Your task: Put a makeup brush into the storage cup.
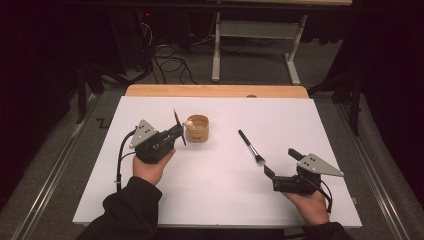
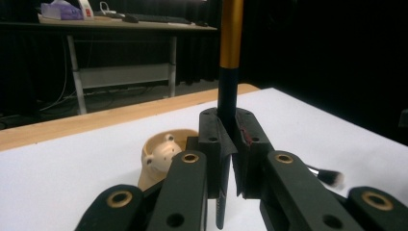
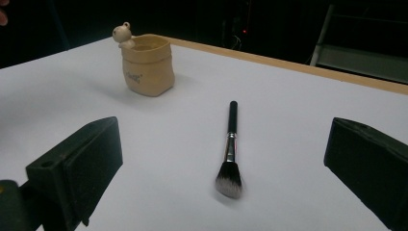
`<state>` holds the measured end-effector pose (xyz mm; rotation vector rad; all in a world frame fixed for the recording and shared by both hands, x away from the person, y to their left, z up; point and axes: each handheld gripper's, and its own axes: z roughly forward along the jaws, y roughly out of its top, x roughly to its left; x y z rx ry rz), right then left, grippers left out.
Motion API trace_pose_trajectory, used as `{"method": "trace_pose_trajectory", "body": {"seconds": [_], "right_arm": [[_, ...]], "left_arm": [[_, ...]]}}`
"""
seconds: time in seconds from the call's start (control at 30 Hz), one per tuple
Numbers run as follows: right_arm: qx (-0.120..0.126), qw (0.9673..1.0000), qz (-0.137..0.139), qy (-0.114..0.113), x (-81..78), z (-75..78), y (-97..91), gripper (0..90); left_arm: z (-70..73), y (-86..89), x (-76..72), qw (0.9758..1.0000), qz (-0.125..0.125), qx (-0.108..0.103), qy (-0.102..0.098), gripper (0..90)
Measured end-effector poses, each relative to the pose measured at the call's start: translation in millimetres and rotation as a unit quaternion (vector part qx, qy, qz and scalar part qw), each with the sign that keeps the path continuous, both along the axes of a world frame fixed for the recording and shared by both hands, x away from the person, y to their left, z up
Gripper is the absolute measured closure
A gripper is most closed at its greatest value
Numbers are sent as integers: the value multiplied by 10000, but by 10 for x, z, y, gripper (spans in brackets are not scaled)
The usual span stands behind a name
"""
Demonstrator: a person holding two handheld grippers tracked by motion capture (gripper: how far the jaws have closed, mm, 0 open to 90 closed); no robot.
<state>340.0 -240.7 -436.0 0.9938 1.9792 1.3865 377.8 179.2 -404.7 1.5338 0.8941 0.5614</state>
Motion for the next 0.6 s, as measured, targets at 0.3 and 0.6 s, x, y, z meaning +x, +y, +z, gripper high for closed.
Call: {"method": "trace_pose_trajectory", "body": {"seconds": [0.3, 0.6], "right_arm": [[70, 9999, 79, -17, -14, 17, 35, 6], [70, 9999, 98, 22, -17, 11, 54, 6]], "left_arm": [[104, -5, 150, 9999, 84, -74, 64, 833], [168, 0, 301, 9995, 198, -188, 124, 833]]}}
